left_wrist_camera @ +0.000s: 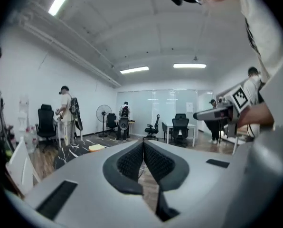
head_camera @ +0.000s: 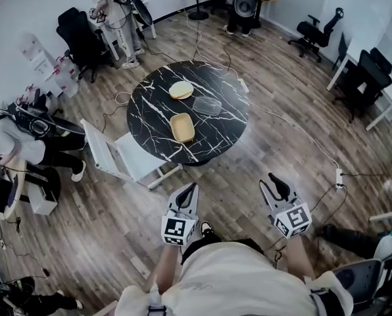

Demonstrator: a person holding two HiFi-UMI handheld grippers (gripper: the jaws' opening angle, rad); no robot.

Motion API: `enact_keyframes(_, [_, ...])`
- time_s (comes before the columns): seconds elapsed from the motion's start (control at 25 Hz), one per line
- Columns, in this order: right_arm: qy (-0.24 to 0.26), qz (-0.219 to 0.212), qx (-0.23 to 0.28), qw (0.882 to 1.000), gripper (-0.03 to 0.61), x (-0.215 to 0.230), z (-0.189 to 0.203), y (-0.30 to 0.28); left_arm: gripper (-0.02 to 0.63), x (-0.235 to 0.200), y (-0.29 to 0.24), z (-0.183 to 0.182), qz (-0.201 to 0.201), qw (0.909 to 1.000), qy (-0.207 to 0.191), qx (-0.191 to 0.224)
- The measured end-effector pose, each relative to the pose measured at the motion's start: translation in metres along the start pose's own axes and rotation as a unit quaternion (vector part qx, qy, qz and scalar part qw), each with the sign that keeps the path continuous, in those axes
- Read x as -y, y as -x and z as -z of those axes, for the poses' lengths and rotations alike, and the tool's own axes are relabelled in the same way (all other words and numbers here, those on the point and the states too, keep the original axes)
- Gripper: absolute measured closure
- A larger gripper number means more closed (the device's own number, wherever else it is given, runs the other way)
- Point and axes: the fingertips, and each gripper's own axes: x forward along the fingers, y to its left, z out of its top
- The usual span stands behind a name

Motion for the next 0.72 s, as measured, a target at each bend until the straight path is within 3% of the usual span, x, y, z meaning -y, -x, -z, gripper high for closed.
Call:
enact_keyframes(0.08, [0.001, 0.001, -0.004, 1.0, 0.431, 0.0, -0.003, -0.015, 0.597, -0.006, -0.01, 0.005, 0.011, 0.9995, -0.028, -0.008])
enact_keyframes(0.28, [-0.006, -0.008, -0.013, 1.0, 0.439, 0.001, -0.005, -0.042, 0.597, -0.019, -0.02, 0.019, 0.02, 0.9993, 0.023, -0.021])
enact_keyframes(0.52, [-0.011, -0.024, -0.021, 0.999, 0.439, 0.018, 0.001, -0.079, 0.597, -0.049, -0.033, 0.023, -0.009, 0.9974, 0.066, -0.027])
enact_keyframes(0.72, [-0.031, -0.035, -0.014, 0.999, 0.439, 0.06, 0.003, -0.12, 0.597, -0.073, -0.067, 0.018, -0.038, 0.9972, 0.051, -0.039])
